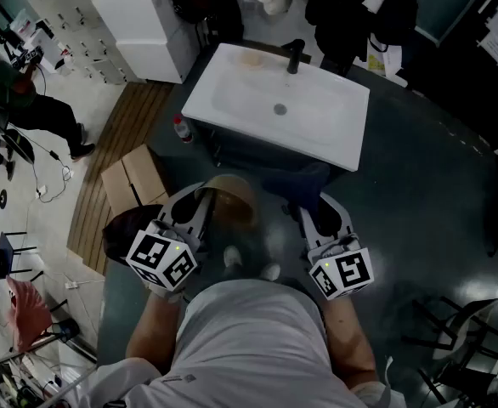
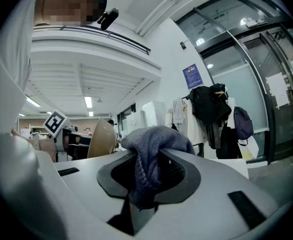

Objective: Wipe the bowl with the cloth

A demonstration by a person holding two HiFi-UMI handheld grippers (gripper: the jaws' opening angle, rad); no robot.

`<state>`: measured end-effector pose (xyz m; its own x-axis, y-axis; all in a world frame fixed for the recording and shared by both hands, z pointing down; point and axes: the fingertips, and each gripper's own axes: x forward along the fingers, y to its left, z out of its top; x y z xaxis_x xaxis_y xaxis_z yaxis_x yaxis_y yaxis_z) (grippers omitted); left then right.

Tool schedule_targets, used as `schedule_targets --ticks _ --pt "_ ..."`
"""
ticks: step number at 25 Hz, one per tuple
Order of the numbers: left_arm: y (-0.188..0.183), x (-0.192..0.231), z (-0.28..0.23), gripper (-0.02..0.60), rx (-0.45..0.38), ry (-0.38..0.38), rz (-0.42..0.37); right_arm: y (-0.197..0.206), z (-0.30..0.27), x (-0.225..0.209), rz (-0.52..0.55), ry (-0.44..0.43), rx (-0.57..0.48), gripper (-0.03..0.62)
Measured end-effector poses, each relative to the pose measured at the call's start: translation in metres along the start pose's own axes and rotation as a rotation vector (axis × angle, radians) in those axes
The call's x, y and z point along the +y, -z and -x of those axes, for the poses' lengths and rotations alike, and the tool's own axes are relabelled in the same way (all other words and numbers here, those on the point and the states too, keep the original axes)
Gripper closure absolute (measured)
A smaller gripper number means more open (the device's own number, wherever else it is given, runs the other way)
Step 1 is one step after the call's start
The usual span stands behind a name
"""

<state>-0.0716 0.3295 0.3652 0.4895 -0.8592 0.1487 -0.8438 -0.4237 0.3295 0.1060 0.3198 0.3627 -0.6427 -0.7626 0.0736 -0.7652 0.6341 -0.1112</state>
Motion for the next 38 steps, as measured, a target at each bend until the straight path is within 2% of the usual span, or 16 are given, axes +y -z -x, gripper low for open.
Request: schedule_targets --ticks 8,17,27,33,38 --pt "0.005 0.025 0.007 0.563 0.042 -0.045 -0.007 0.007 -0.014 0.021 0.011 0.001 0.018 0.5" --pt "0.019 0.085 0.005 0.563 0.09 -0.068 0.102 0.019 -0.047 0.026 -0.028 0.041 0.047 0.499" --pt "0.023 0.138 -0.004 0.563 0.14 -0.053 0.14 0.026 -0.081 0.018 -0.073 0.124 0.052 0.499" --pt "0.023 0.155 -0.013 0.563 0.14 -0.07 0.155 0.024 -0.101 0.006 -0.075 0.12 0.056 0.499" --pt "0.021 0.17 -0.027 0.562 0.133 -0.112 0.172 0.02 -0.13 -0.01 -0.07 0.082 0.063 0.499"
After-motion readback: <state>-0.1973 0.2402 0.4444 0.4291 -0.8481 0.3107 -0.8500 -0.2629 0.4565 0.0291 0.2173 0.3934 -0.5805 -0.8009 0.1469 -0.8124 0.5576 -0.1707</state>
